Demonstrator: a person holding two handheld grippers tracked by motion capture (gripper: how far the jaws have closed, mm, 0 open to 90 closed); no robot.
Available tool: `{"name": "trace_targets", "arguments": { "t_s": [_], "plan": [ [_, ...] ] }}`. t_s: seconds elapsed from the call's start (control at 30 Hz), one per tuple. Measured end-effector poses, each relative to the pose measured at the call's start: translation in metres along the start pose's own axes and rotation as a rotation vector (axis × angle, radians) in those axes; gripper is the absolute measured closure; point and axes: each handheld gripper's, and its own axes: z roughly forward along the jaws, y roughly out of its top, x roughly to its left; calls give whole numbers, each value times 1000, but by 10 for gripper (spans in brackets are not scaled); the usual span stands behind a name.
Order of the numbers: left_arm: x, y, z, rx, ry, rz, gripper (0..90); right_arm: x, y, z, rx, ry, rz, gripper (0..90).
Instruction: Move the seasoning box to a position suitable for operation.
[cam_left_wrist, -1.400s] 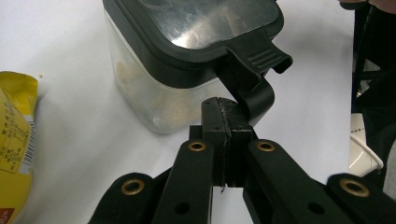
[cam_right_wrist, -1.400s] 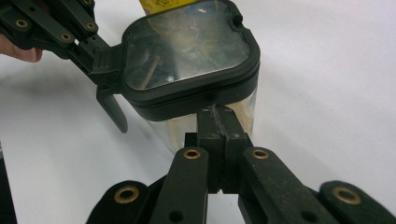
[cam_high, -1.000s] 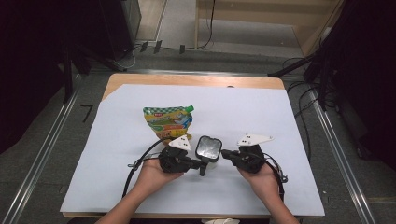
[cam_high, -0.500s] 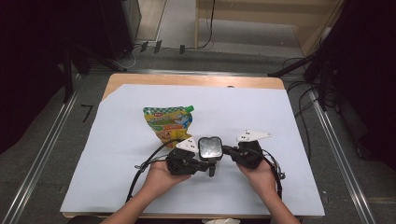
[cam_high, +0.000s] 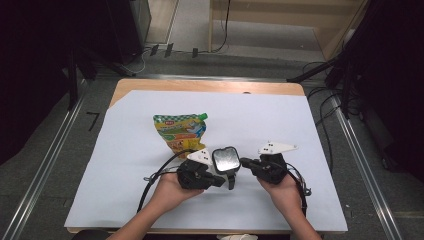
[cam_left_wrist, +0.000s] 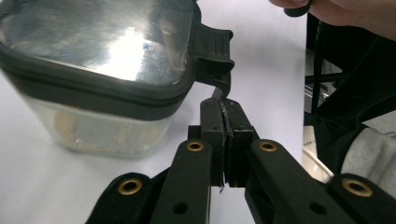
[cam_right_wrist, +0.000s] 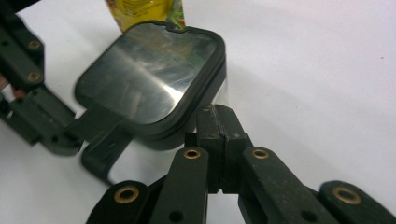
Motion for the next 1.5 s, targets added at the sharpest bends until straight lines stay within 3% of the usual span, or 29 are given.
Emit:
{"name": "trace_targets", "arguments": {
  "t_s": [0.33, 0.63, 1.0, 1.3, 1.5],
  "plan": [
    [10, -3, -19, 1, 18, -6, 836, 18, -10, -19, 18, 10, -9, 900],
    [18, -5, -29, -6, 33, -10, 704, 40, -21, -23, 43, 49, -16, 900],
    [24, -7, -33, -8, 35, -5, 628, 55, -23, -9, 66, 100, -39, 900],
    [27, -8, -34, -16, 47, -13, 589, 63, -21, 2, 73, 109, -64, 900],
    [28, -9, -34, -16, 49, -14, 582, 65, -22, 7, 75, 97, -45, 900]
  ]
}}
